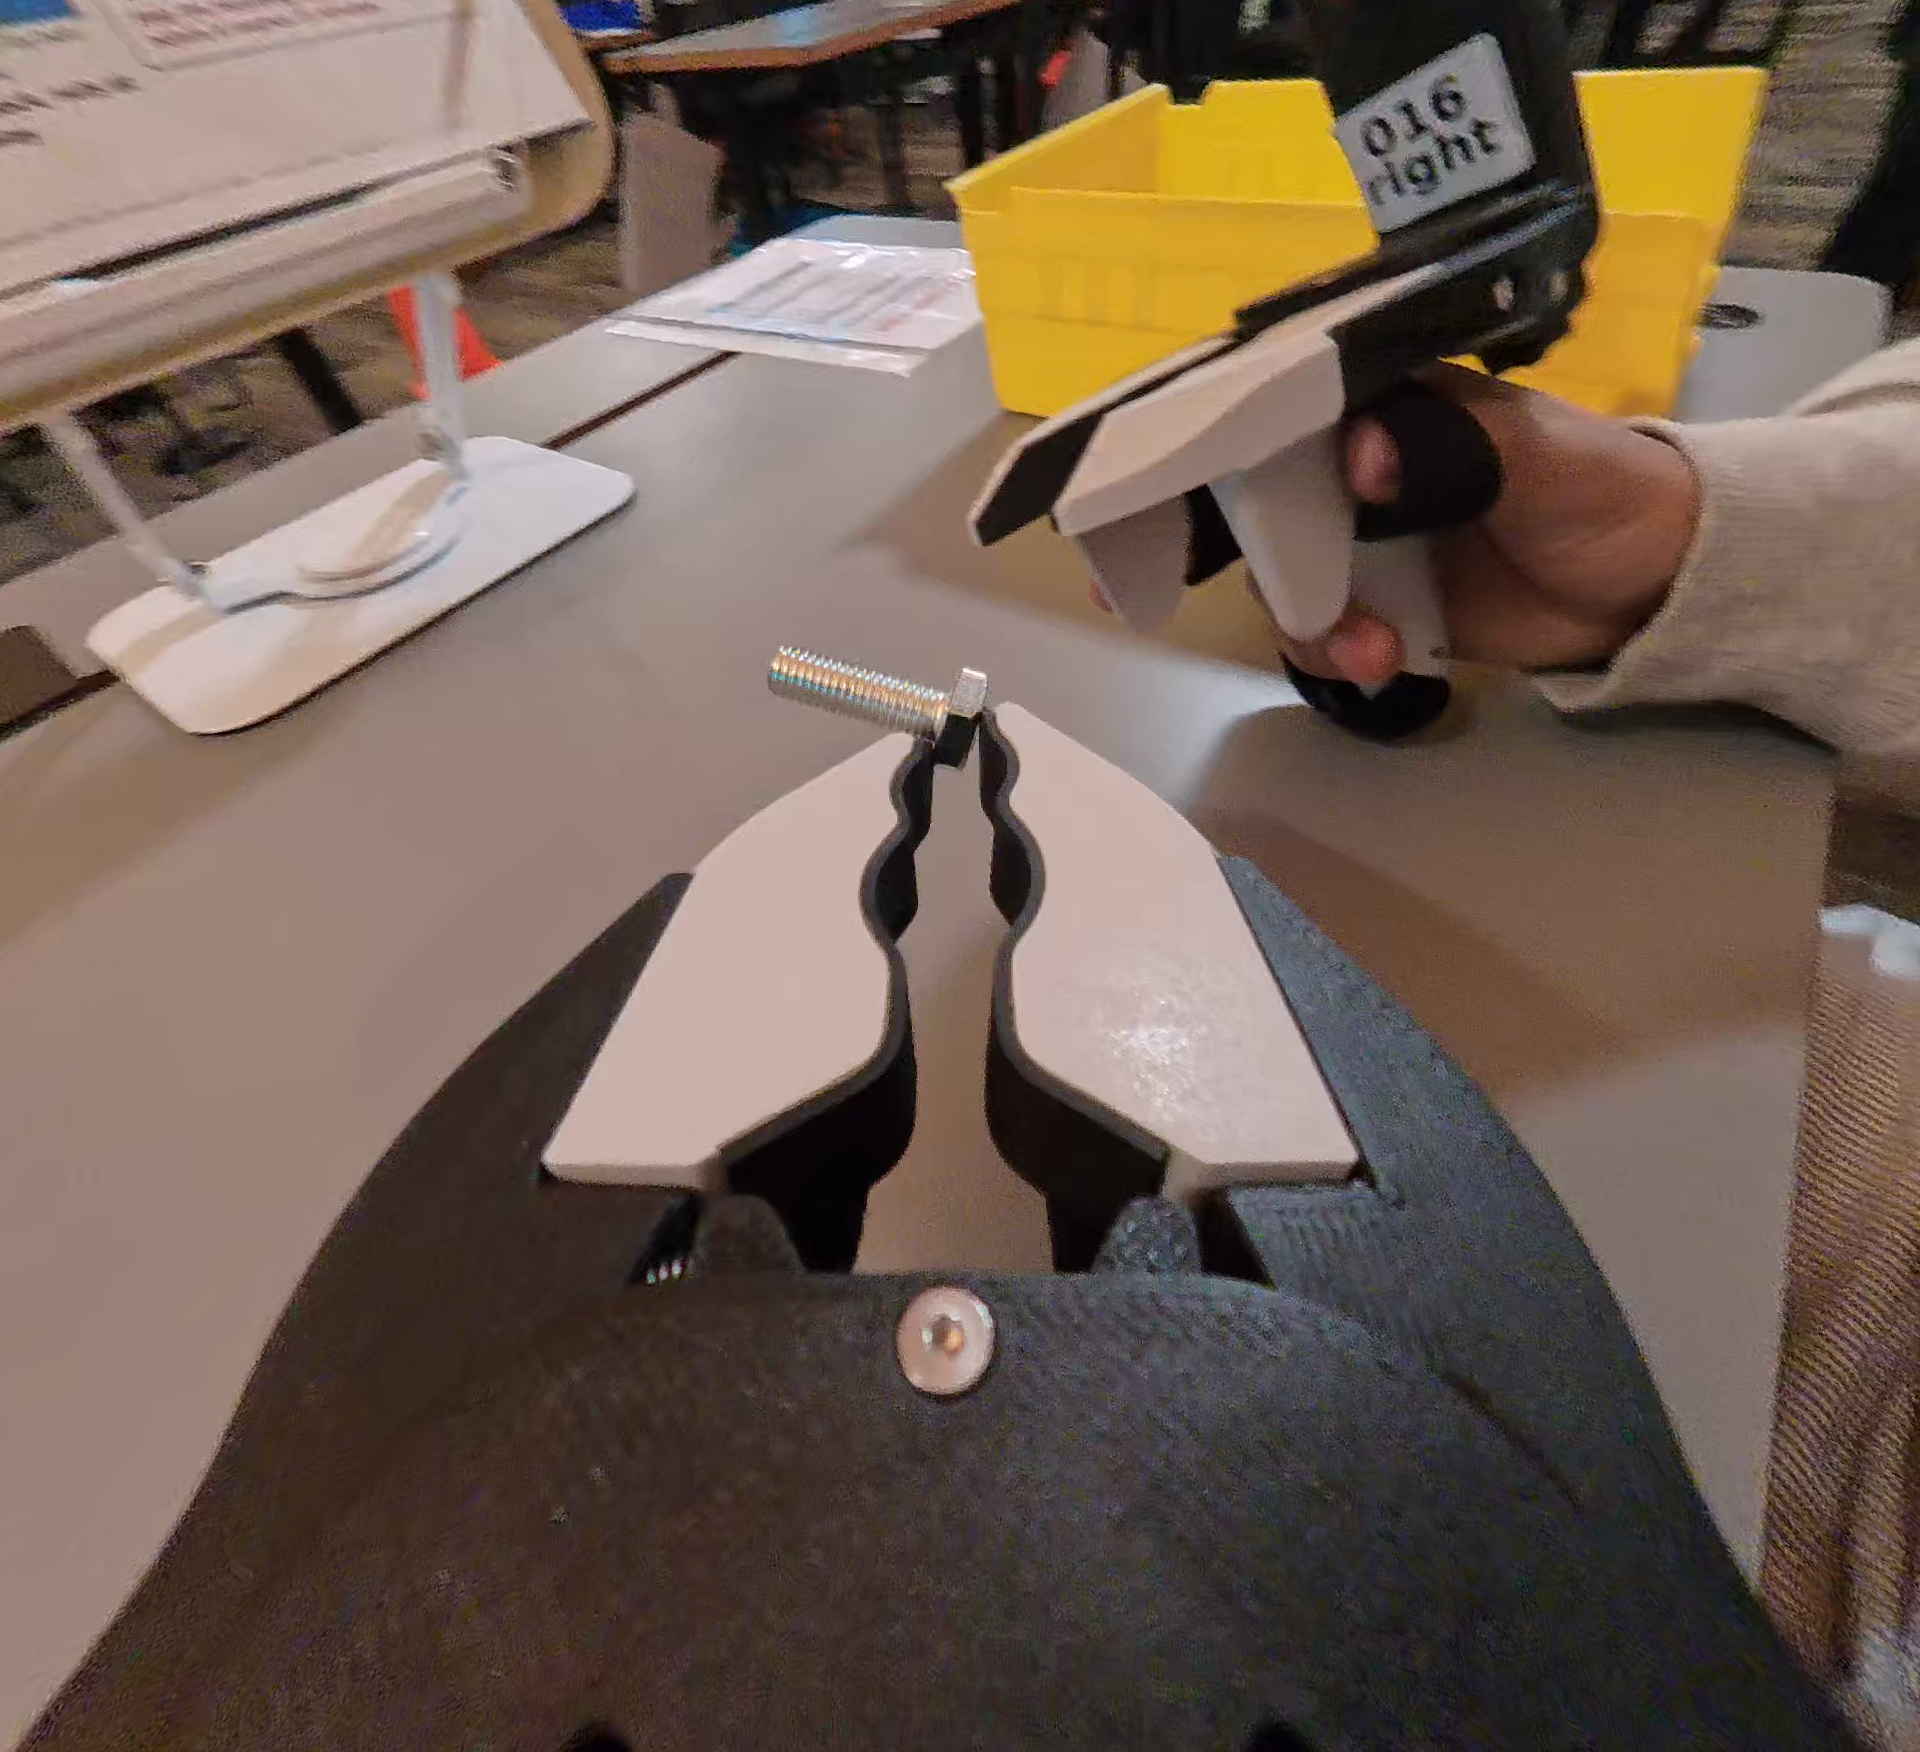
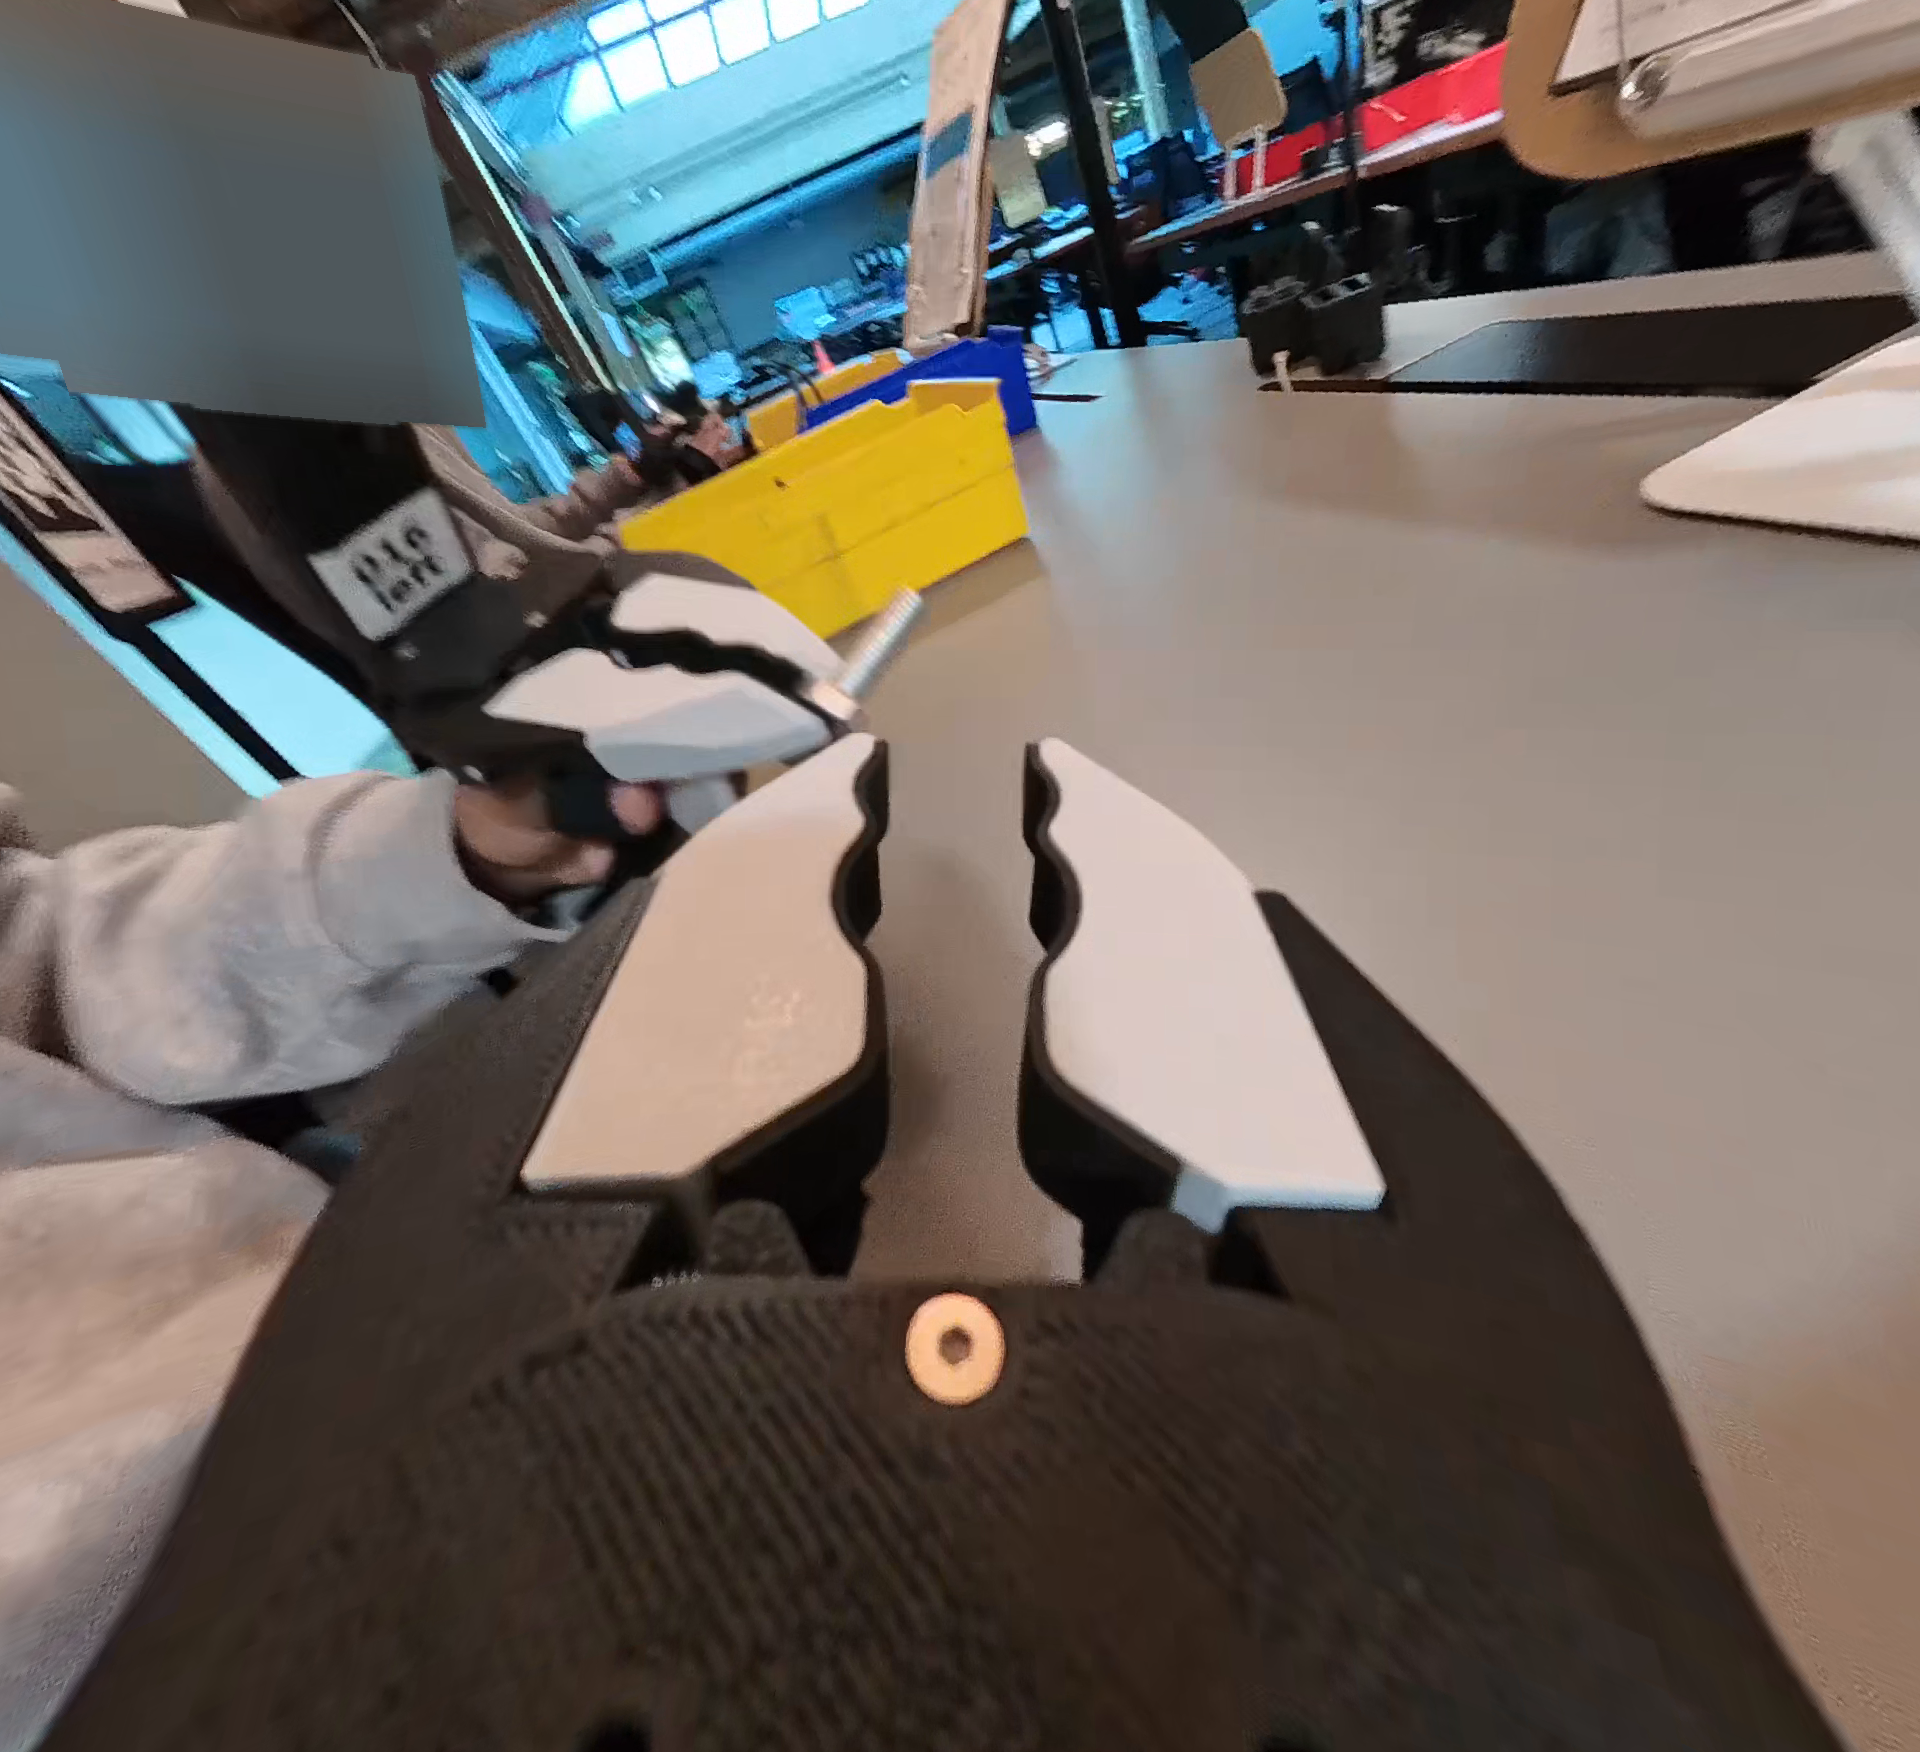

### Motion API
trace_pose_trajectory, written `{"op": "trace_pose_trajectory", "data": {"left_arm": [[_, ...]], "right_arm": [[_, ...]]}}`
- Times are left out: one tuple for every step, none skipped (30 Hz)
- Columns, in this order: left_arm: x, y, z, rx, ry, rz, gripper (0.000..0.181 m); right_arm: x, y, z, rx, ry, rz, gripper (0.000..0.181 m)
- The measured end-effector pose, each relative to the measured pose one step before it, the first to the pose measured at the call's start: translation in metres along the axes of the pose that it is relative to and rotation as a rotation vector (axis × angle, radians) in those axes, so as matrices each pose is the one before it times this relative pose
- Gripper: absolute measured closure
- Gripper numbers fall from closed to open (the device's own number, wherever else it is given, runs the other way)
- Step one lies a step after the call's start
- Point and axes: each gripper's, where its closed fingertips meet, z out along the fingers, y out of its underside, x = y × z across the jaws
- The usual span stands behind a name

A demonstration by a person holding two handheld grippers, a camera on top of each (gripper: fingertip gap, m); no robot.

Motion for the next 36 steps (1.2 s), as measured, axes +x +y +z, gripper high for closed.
{"op": "trace_pose_trajectory", "data": {"left_arm": [[0.00407,0.00251,0.00068,-0.0016,0.0431,-0.0140,0.170],[0.00072,0.00016,0.00012,0.0118,0.0190,-0.0212,0.170],[-0.00099,-0.00208,-0.00035,0.0213,0.0021,-0.0101,0.170],[0.00122,-0.00166,-0.00011,0.0106,0.0143,-0.0008,0.170],[0.00242,-0.00122,0.00006,0.0067,0.0179,0.0090,0.170],[0.00208,-0.00103,0.00026,0.0091,0.0067,0.0169,0.170],[0.00306,0.00016,0.00059,0.0019,0.0109,0.0186,0.171],[0.00489,0.00095,0.00104,-0.0038,0.0214,0.0181,0.171],[0.00494,0.00026,0.00130,0.0006,0.0180,0.0210,0.171],[0.00378,0.00005,0.00143,0.0013,0.0087,0.0231,0.171],[0.00330,0.00035,0.00157,-0.0030,0.0058,0.0208,0.171],[0.00316,0.00065,0.00149,-0.0056,0.0069,0.0189,0.171],[0.00331,0.00061,0.00118,-0.0044,0.0081,0.0193,0.171],[0.00285,0.00037,0.00089,-0.0031,0.0058,0.0205,0.171],[0.00273,0.00049,0.00088,-0.0037,0.0071,0.0172,0.171],[0.00198,0.00014,0.00073,-0.0016,0.0051,0.0112,0.171],[0.00125,-0.00034,0.00034,0.0014,0.0029,0.0058,0.171],[0.00084,-0.00039,0.00010,0.0023,0.0039,0.0010,0.171],[0.00073,-0.00047,-0.00003,0.0028,0.0042,0.0004,0.171],[0.00077,-0.00048,-0.00012,0.0042,0.0029,0.0028,0.171],[0.00102,-0.00050,-0.00034,0.0047,0.0030,0.0059,0.171],[0.00125,-0.00011,-0.00014,0.0016,0.0045,0.0063,0.171],[0.00087,-0.00028,-0.00012,0.0040,0.0016,0.0060,0.171],[0.00073,-0.00056,0.00010,0.0058,0.0007,0.0067,0.171],[0.00127,-0.00038,0.00012,0.0043,0.0043,0.0049,0.171],[0.00131,0.00010,0.00035,-0.0007,0.0044,0.0056,0.171],[0.00075,0.00053,0.00037,-0.0032,0.0007,0.0095,0.171],[0.00023,0.00054,0.00037,-0.0029,-0.0012,0.0105,0.171],[-0.00020,0.00031,0.00020,-0.0007,-0.0020,0.0058,0.171],[-0.00033,0.00013,0.00043,0.0002,-0.0012,-0.0040,0.171],[-0.00068,0.00035,0.00042,-0.0007,-0.0037,-0.0092,0.171],[-0.00125,0.00062,0.00041,-0.0024,-0.0063,-0.0098,0.170],[-0.00198,0.00045,0.00013,-0.0038,-0.0111,-0.0102,0.170],[-0.00259,-0.00038,-0.00051,0.0038,-0.0112,-0.0177,0.170],[-0.00231,-0.00102,-0.00108,0.0081,-0.0044,-0.0258,0.167],[-0.00385,-0.00127,-0.00111,0.0102,-0.0116,-0.0416,0.162]], "right_arm": [[-0.00352,0.00045,0.00079,0.0029,-0.0222,0.0233,0.156],[-0.00293,0.00142,0.00099,-0.0053,-0.0145,0.0057,0.156],[-0.00185,0.00255,0.00111,-0.0144,-0.0055,-0.0077,0.156],[-0.00073,0.00353,0.00122,-0.0206,0.0033,-0.0148,0.157],[-0.00034,0.00363,0.00131,-0.0208,0.0050,-0.0122,0.159],[-0.00159,0.00253,0.00141,-0.0141,-0.0043,-0.0019,0.159],[-0.00222,0.00108,0.00120,-0.0048,-0.0117,0.0058,0.160],[-0.00186,0.00033,0.00092,0.0022,-0.0124,0.0136,0.160],[-0.00189,-0.00009,0.00066,0.0067,-0.0167,0.0225,0.160],[-0.00159,-0.00025,0.00044,0.0081,-0.0186,0.0296,0.160],[-0.00121,0.00009,0.00023,0.0055,-0.0186,0.0346,0.159],[-0.00153,0.00068,0.00029,0.0015,-0.0224,0.0359,0.158],[-0.00159,0.00167,0.00046,-0.0055,-0.0223,0.0349,0.157],[-0.00148,0.00203,0.00046,-0.0092,-0.0205,0.0296,0.157],[-0.00153,0.00159,0.00036,-0.0067,-0.0173,0.0201,0.157],[-0.00104,0.00138,0.00023,-0.0058,-0.0110,0.0114,0.157],[-0.00080,0.00120,0.00023,-0.0070,-0.0085,0.0074,0.160],[-0.00038,0.00112,-0.00008,-0.0073,-0.0048,0.0079,0.163],[0.00026,0.00099,-0.00041,-0.0067,-0.0025,0.0086,0.166],[-0.00040,0.00050,-0.00058,-0.0037,-0.0090,0.0095,0.168],[-0.00077,0.00017,-0.00063,-0.0014,-0.0105,0.0121,0.169],[-0.00084,0.00028,-0.00038,0.0000,-0.0105,0.0125,0.169],[-0.00109,0.00057,-0.00028,0.0004,-0.0118,0.0157,0.169],[-0.00090,0.00085,-0.00023,-0.0014,-0.0131,0.0206,0.169],[-0.00107,0.00088,-0.00003,-0.0008,-0.0143,0.0208,0.169],[-0.00100,0.00096,0.00022,-0.0027,-0.0135,0.0178,0.169],[-0.00067,0.00136,0.00046,-0.0064,-0.0091,0.0126,0.168],[-0.00026,0.00116,0.00057,-0.0066,-0.0051,0.0077,0.167],[-0.00041,0.00095,0.00042,-0.0063,-0.0047,0.0047,0.168],[-0.00044,0.00036,-0.00002,-0.0043,-0.0042,0.0038,0.169],[0.00001,0.00003,-0.00018,-0.0023,-0.0008,0.0044,0.169],[0.00016,-0.00042,-0.00031,-0.0017,0.0011,0.0026,0.169],[0.00022,-0.00103,-0.00039,0.0007,0.0042,-0.0007,0.170],[0.00040,-0.00162,-0.00087,0.0050,0.0081,-0.0065,0.170],[0.00015,-0.00219,-0.00129,0.0098,0.0103,-0.0150,0.171],[0.00028,-0.00218,-0.00152,0.0111,0.0133,-0.0192,0.171]]}}
